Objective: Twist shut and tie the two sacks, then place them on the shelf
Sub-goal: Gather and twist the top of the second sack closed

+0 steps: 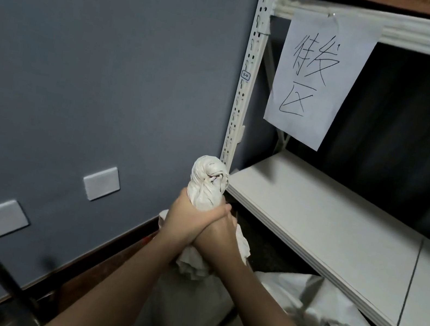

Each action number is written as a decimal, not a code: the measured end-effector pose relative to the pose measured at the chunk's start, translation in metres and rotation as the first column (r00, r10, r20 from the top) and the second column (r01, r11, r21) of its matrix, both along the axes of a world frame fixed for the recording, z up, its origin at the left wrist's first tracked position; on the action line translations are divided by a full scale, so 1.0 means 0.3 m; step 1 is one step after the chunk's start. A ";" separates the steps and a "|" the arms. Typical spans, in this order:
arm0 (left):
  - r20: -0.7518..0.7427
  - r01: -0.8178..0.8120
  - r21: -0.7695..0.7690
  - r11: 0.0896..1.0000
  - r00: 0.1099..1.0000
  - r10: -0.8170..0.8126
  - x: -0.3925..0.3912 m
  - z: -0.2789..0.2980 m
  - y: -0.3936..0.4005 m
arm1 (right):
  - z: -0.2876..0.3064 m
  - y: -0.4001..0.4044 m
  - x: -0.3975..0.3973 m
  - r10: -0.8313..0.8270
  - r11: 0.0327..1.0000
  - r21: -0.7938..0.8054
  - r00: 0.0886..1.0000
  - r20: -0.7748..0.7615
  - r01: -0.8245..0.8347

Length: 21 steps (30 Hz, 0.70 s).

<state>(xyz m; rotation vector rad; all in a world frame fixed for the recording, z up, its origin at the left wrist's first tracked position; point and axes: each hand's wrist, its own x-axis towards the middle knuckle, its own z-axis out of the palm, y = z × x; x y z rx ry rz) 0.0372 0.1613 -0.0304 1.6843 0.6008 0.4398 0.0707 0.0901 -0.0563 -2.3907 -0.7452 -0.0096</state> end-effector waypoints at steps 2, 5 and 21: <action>0.028 -0.050 -0.012 0.999 0.998 0.051 0.003 0.005 -0.002 | 0.017 0.003 -0.005 -0.040 0.999 0.022 0.994 0.103 0.038; 0.071 -0.097 -0.135 0.986 0.992 0.107 0.000 0.014 0.017 | -0.004 -0.004 -0.024 -0.044 0.994 0.106 0.999 0.022 0.041; 0.090 -0.087 -0.340 0.936 0.988 0.124 -0.003 -0.007 -0.016 | -0.127 0.016 -0.036 -0.130 0.941 0.257 0.935 -0.331 0.222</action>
